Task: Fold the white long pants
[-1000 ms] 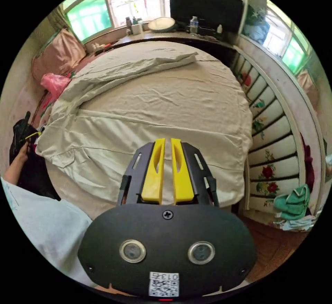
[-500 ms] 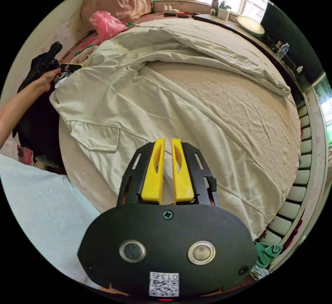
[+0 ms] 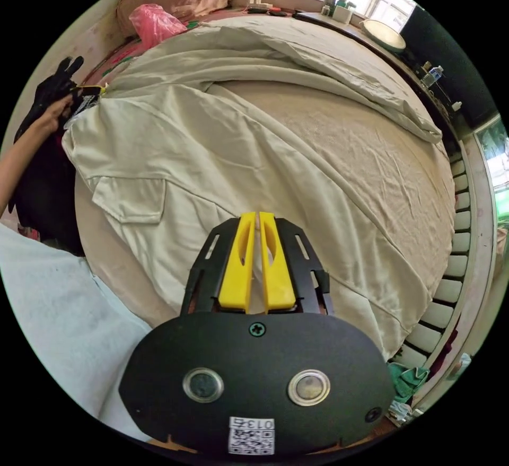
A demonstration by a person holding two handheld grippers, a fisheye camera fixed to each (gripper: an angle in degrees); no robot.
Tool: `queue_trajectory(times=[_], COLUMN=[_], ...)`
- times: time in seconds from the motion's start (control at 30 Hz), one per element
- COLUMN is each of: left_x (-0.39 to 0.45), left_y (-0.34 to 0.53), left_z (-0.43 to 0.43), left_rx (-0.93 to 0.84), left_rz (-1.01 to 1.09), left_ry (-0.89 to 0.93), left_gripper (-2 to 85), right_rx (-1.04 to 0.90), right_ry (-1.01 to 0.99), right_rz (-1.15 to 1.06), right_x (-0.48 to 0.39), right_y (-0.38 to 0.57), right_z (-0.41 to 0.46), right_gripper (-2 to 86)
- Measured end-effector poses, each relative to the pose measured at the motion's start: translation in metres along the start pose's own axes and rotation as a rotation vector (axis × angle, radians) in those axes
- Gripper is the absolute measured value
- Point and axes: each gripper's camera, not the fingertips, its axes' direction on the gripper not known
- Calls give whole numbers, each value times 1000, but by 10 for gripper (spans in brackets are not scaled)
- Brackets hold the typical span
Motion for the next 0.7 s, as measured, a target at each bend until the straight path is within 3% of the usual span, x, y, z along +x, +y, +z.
queue_trajectory(times=[0.07, 0.17, 0.23, 0.33, 0.5, 0.7], left_x=[-1, 31, 55, 89, 150, 173], left_y=[4, 3, -10, -44, -110, -158], left_z=[-30, -65, -71, -62, 10, 61], left_rx=[157, 430, 498, 496, 228, 48], left_rz=[-39, 59, 139, 276, 646, 692], left_ry=[24, -126, -166, -185, -139, -152], left_gripper=[29, 53, 61, 65, 79, 137], right_rx=[78, 142, 160, 221, 258, 247], right_ry=[24, 53, 53, 87, 57, -7], right_rz=[43, 138, 230, 335, 473, 612], right_x=[9, 44, 89, 153, 280, 428], right_y=[6, 10, 6, -7, -52, -124], right_z=[-17, -34, -41, -53, -51, -23], right_gripper=[17, 48, 63, 73, 98, 141])
